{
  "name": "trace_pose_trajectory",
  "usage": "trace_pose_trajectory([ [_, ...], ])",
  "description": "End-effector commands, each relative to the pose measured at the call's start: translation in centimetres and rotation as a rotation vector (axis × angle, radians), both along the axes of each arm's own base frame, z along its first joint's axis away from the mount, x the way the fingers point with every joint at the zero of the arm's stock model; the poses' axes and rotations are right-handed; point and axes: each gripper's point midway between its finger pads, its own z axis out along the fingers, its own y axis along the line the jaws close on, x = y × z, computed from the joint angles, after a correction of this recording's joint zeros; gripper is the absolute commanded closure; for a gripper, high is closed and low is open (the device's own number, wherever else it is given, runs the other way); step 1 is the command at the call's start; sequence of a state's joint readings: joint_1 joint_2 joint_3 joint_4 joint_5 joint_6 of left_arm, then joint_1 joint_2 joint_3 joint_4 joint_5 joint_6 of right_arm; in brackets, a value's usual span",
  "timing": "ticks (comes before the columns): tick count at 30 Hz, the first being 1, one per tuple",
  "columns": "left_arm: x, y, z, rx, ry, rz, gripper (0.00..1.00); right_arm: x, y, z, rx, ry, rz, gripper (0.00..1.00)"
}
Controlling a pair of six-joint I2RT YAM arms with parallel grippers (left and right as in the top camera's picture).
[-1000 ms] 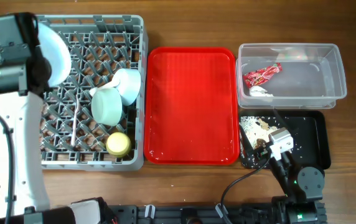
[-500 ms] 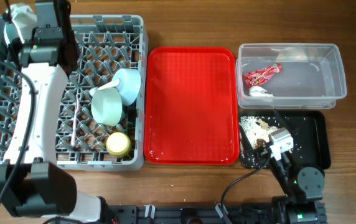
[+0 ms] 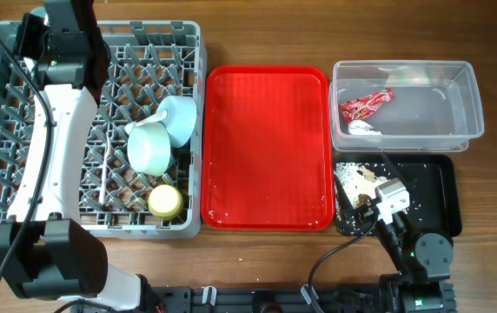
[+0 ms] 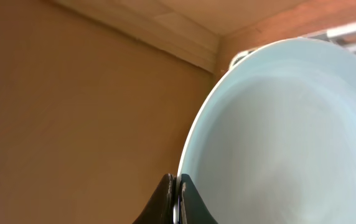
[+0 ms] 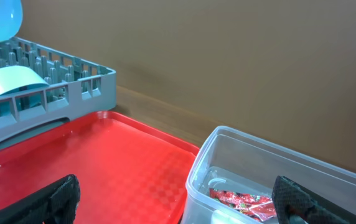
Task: Sort waste into correct bins and load items into the dishwasher rack
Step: 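Stand the white plate upright in the rack's back slots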
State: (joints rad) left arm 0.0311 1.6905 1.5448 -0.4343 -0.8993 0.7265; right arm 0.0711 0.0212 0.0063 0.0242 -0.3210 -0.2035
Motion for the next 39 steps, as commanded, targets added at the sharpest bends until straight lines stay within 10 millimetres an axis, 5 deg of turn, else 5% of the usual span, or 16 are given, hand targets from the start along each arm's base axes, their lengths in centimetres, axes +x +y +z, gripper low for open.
trace_pose_trajectory([
  [1, 0.7, -1.6, -1.5, 0.002, 0.163, -0.157, 0.96, -0.1, 0.2, 0.1, -0.005, -0.010, 0.012, 0.00],
  [10, 0.2, -2.2, -2.8, 0.016, 0.284, -0.219, 0.96, -0.1, 0.2, 0.1, -0.005, -0.010, 0.012, 0.00],
  [17, 0.1, -6.5, -5.0, -0.031, 0.382, -0.353, 0.96, -0.1, 0.2, 0.1, -0.006, -0.010, 0.012, 0.00],
  [26, -1.2, -5.8, -6.0, -0.096, 0.384, -0.290, 0.95, -0.1, 0.2, 0.1, -0.005, -0.010, 0.012, 0.00],
  [29, -1.4, -5.6, -5.6, -0.107, 0.335, -0.235, 0.73, -0.1, 0.2, 0.1, -0.006, -0.010, 0.012, 0.00],
  [30, -1.5, -5.3, -4.8, -0.079, 0.299, -0.187, 0.08, -0.1, 0.2, 0.1, -0.005, -0.010, 0.012, 0.00],
  [31, -1.6, -5.0, -4.1, -0.059, 0.266, -0.152, 0.00, -0.1, 0.2, 0.1, -0.005, -0.010, 0.012, 0.00],
  [36, -3.9, -4.4, 0.7, -0.110, -0.101, 0.077, 0.00, -0.1, 0.2, 0.1, -0.005, -0.010, 0.012, 0.00],
  [39, -7.5, -6.4, 2.8, -0.425, -0.297, 0.049, 0.00, -0.1, 0.2, 0.1, -0.005, -0.010, 0.012, 0.00],
])
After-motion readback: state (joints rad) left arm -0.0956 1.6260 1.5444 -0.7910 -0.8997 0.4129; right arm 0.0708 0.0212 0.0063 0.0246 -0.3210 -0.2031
